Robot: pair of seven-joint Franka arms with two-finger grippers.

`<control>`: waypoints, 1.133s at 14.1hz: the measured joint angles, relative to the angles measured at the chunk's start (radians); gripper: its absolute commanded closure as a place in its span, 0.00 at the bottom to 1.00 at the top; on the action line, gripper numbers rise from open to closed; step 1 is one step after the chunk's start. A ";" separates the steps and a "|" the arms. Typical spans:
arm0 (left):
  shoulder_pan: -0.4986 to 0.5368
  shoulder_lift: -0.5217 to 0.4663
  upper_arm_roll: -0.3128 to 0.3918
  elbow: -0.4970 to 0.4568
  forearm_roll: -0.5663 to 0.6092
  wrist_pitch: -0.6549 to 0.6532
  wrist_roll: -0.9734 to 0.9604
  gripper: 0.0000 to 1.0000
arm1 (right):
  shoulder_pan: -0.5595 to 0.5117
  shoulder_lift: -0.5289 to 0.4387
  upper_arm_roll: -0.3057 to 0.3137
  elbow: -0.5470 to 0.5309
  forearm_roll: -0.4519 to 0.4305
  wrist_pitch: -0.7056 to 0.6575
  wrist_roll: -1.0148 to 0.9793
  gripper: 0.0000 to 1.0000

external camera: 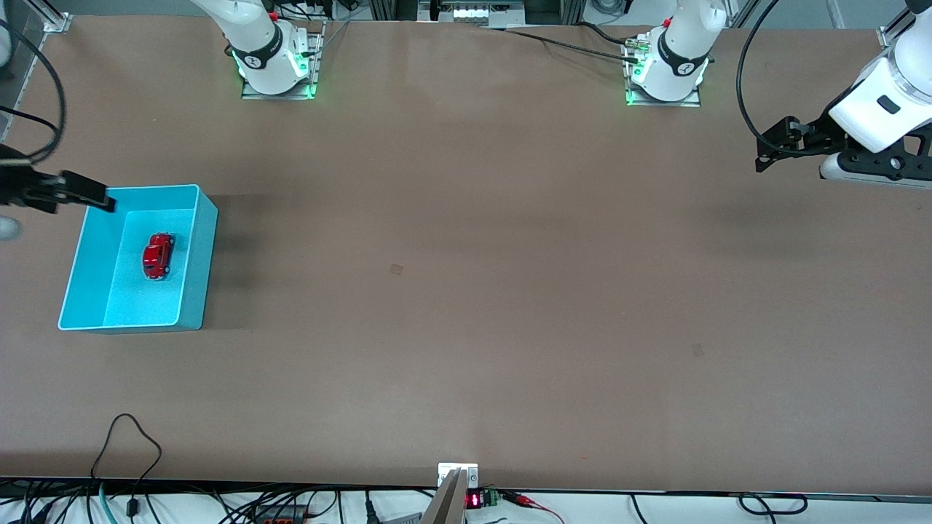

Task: Wind red beetle toy and store in blue box

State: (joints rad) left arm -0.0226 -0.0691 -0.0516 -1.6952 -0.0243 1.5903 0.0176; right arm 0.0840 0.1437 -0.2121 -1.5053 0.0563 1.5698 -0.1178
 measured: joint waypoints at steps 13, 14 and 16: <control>0.000 0.000 0.000 0.000 0.000 0.000 0.000 0.00 | -0.135 -0.078 0.159 -0.071 -0.040 -0.020 0.099 0.00; 0.000 0.000 0.000 0.000 0.000 0.000 0.000 0.00 | -0.135 -0.105 0.162 -0.112 -0.042 0.001 0.099 0.00; 0.000 0.000 0.000 0.000 0.000 0.000 0.000 0.00 | -0.135 -0.160 0.164 -0.189 -0.044 0.030 0.099 0.00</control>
State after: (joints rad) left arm -0.0223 -0.0691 -0.0515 -1.6949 -0.0243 1.5903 0.0176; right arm -0.0510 -0.0160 -0.0480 -1.6942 0.0126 1.6001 -0.0187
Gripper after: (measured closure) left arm 0.000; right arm 0.000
